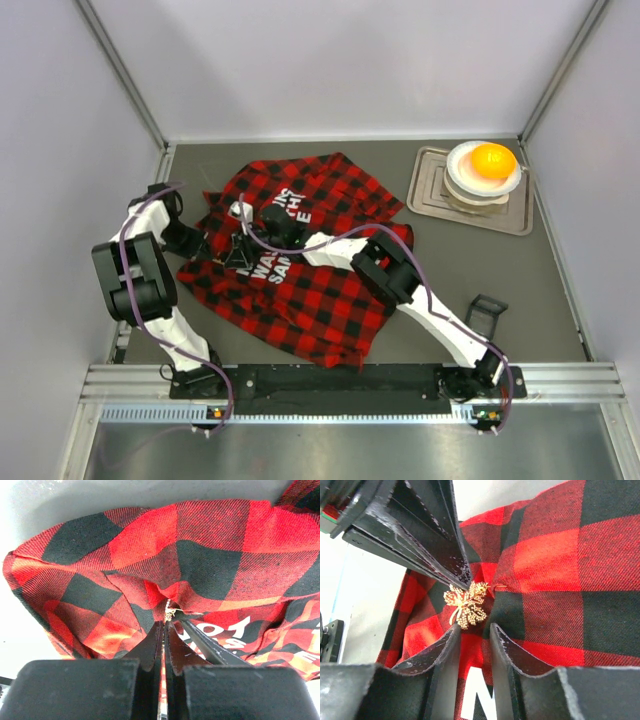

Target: Remove the brooch from the garment

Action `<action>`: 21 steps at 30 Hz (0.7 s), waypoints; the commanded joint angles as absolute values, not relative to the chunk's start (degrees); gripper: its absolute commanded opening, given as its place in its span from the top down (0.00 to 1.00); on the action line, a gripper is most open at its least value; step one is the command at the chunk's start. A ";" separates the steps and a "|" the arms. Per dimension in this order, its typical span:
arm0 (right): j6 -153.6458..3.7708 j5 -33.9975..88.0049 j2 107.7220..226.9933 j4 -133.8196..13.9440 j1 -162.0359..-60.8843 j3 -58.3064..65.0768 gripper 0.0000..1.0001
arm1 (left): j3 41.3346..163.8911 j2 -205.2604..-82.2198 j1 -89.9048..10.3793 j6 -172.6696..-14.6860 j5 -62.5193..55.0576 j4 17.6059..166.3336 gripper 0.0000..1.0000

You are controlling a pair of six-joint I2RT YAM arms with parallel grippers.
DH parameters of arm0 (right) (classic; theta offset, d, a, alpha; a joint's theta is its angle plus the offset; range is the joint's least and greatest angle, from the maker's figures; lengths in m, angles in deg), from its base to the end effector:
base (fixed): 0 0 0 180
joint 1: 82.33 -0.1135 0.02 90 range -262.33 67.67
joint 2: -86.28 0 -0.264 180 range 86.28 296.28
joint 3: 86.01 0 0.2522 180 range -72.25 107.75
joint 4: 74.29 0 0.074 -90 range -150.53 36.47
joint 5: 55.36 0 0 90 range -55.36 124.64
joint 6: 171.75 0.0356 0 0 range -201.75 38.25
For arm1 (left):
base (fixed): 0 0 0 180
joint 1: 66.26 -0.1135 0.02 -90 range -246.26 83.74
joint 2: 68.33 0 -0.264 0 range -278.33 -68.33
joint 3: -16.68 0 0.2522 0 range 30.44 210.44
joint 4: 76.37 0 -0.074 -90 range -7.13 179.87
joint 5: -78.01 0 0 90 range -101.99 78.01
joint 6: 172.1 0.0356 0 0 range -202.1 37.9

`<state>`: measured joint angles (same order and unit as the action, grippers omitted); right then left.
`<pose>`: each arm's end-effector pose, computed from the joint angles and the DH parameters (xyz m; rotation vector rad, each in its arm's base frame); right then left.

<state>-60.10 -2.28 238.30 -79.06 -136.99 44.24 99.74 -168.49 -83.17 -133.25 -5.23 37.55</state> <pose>0.3211 0.4899 0.1139 -1.0616 1.8109 1.4665 0.3080 0.0892 0.1906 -1.7004 2.5373 -0.2260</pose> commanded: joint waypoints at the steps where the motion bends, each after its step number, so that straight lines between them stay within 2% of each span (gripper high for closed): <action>1: -62.77 -2.62 233.67 -81.18 -138.32 47.20 0.70 | 101.55 -169.41 -82.79 -134.57 -5.66 35.29 1.00; 13: -65.84 -1.04 231.21 -80.05 -138.85 46.23 0.69 | 101.90 -170.64 -82.61 -135.36 -5.49 35.90 1.00; 21: -67.78 0.02 232.26 -75.48 -139.02 50.43 0.66 | 102.34 -171.52 -82.61 -135.18 -5.05 35.73 1.00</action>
<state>-65.26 -0.45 236.34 -75.84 -138.10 45.86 100.51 -170.77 -82.91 -134.72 -5.23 37.46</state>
